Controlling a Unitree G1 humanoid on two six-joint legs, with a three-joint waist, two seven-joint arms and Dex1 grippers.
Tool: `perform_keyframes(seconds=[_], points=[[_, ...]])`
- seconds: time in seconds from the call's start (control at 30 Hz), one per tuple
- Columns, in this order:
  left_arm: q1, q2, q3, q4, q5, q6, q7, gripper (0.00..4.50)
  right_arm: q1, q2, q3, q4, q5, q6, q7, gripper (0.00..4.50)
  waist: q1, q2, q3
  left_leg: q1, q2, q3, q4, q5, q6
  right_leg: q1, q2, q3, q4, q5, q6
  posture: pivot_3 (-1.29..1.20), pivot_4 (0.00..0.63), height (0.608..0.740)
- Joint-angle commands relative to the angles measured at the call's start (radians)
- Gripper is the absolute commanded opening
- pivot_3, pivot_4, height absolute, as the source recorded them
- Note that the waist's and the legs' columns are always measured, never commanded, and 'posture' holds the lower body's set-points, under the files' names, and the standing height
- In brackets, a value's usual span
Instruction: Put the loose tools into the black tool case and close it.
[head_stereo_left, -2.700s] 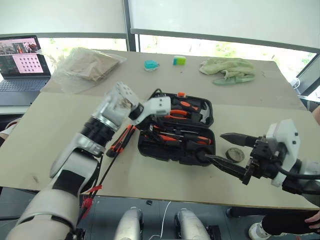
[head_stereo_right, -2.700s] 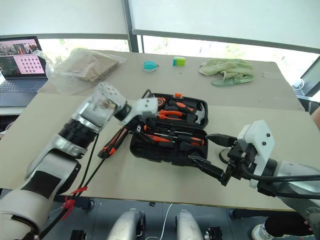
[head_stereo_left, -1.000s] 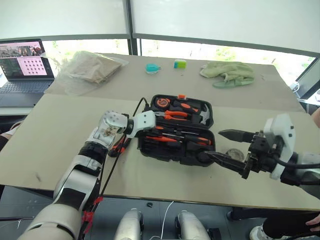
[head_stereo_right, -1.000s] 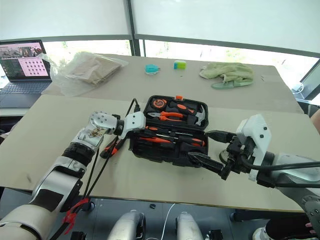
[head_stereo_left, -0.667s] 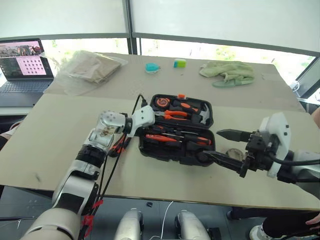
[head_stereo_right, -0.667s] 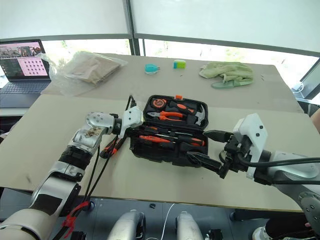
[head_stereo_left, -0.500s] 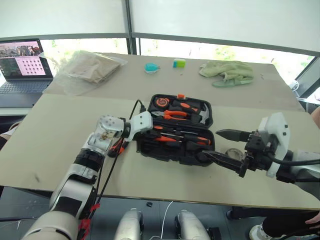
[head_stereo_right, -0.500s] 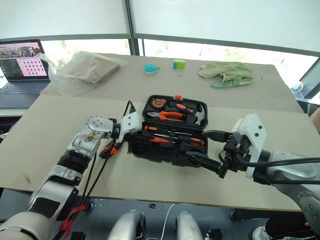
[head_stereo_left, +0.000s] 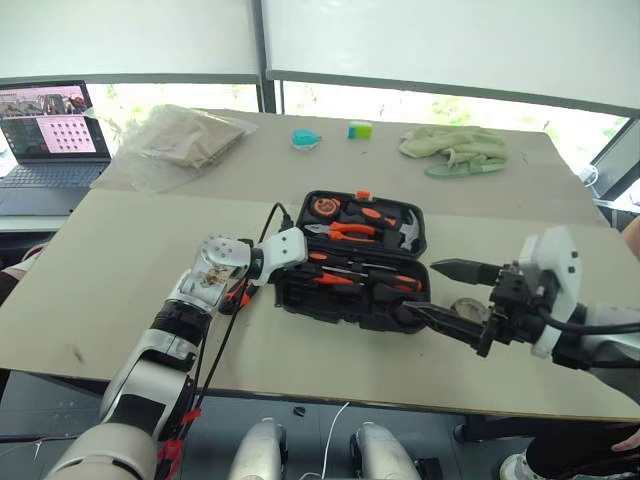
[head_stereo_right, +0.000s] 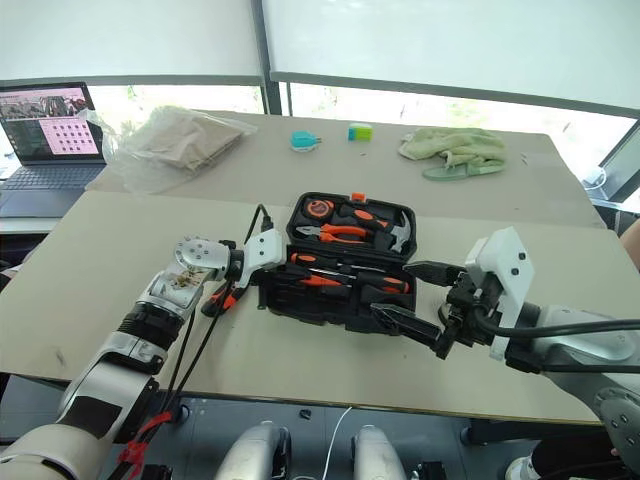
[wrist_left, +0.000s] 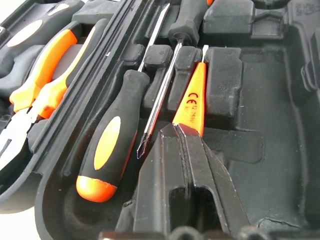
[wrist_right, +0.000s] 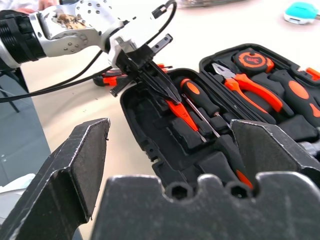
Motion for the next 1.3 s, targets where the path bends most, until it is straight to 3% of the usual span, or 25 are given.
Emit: perform_keyframes(seconds=[0.03,0.07,0.17,0.27,0.4,0.5,0.63,0.77,0.97,1.1,1.2,1.3], points=[[-0.029,0.064,0.086,-0.098,-0.084,0.110,-0.031,0.02,-0.020,-0.015,-0.010,-0.003,-0.008,-0.018,0.019,4.50,-0.003,0.000,0.000,-0.001,0.000,0.000,0.000,0.000,0.000,-0.001,0.000,0.000,0.000,0.000,0.000,0.00,0.150,0.740],[-0.033,0.090,0.112,-0.135,-0.110,0.170,-0.037,0.02,-0.024,-0.020,-0.006,0.002,-0.018,-0.021,0.029,4.50,-0.005,0.000,0.000,-0.002,0.000,0.000,0.000,0.000,0.000,-0.003,0.000,0.000,0.000,0.000,0.000,0.00,0.150,0.740],[0.003,0.247,0.212,-0.334,-0.246,0.475,-0.096,0.79,-0.045,-0.030,0.018,0.031,-0.044,-0.034,0.079,4.50,-0.014,-0.001,0.001,-0.008,0.001,0.000,0.000,0.000,0.000,-0.010,0.001,0.000,0.002,0.000,0.000,0.00,0.150,0.740],[0.112,0.397,0.301,-0.507,-0.338,0.659,-0.110,1.97,-0.076,-0.033,0.052,0.061,-0.070,-0.044,0.135,4.50,-0.023,0.000,0.000,-0.010,0.001,0.000,-0.002,0.000,0.000,-0.013,0.001,0.001,0.003,0.000,-0.001,0.00,0.150,0.740],[0.379,0.558,0.457,-0.650,-0.364,0.727,-0.096,3.51,-0.132,-0.043,0.116,0.102,-0.115,-0.067,0.227,4.50,-0.024,0.002,0.000,-0.007,0.002,0.001,-0.004,0.000,0.000,-0.011,-0.001,0.001,0.001,-0.001,0.000,0.00,0.150,0.740],[0.565,0.627,0.545,-0.682,-0.319,0.668,-0.075,4.47,-0.178,-0.036,0.151,0.137,-0.133,-0.073,0.266,4.50,-0.026,0.001,0.001,-0.007,0.004,0.002,-0.004,0.000,0.000,-0.012,-0.001,0.001,0.001,-0.001,-0.001,0.00,0.150,0.740],[0.611,0.638,0.557,-0.712,-0.322,0.676,-0.009,4.47,-0.202,-0.025,0.178,0.162,-0.162,-0.080,0.295,4.50,0.005,0.000,0.002,-0.007,0.005,0.002,-0.004,0.000,0.000,-0.012,-0.002,0.000,0.001,-0.001,-0.002,0.00,0.150,0.740],[0.503,0.593,0.482,-0.825,-0.357,0.886,0.146,4.47,-0.196,-0.020,0.177,0.153,-0.166,-0.076,0.310,4.50,0.027,0.000,0.002,-0.007,0.004,0.003,-0.003,0.000,0.000,-0.011,-0.003,-0.001,-0.002,-0.001,-0.002,0.00,0.150,0.740],[0.330,0.561,0.313,-0.934,-0.375,1.188,0.303,4.47,-0.155,-0.027,0.140,0.112,-0.138,-0.058,0.312,4.50,0.016,-0.001,0.002,-0.009,0.001,0.002,-0.003,0.000,0.000,-0.012,0.000,0.000,0.000,0.000,-0.001,0.00,0.150,0.740],[0.289,0.536,0.186,-0.958,-0.368,1.262,0.355,4.47,-0.141,-0.027,0.130,0.089,-0.126,-0.053,0.303,4.50,0.001,-0.001,0.002,-0.008,0.001,0.002,-0.004,0.000,0.000,-0.013,0.000,0.001,0.001,-0.001,-0.002,0.00,0.150,0.740],[0.267,0.501,0.042,-0.914,-0.288,1.237,0.432,4.47,-0.144,-0.023,0.134,0.076,-0.120,-0.048,0.290,4.50,0.000,-0.001,0.002,-0.008,0.001,0.002,-0.004,0.000,0.000,-0.012,0.000,0.001,0.001,-0.001,-0.001,0.00,0.150,0.740],[0.243,0.452,-0.010,-0.862,-0.246,1.218,0.490,4.47,-0.153,-0.019,0.141,0.068,-0.111,-0.042,0.275,4.50,0.002,-0.001,0.002,-0.008,0.001,0.002,-0.004,0.000,0.000,-0.012,0.000,0.001,0.001,-0.001,-0.001,0.00,0.150,0.740]])
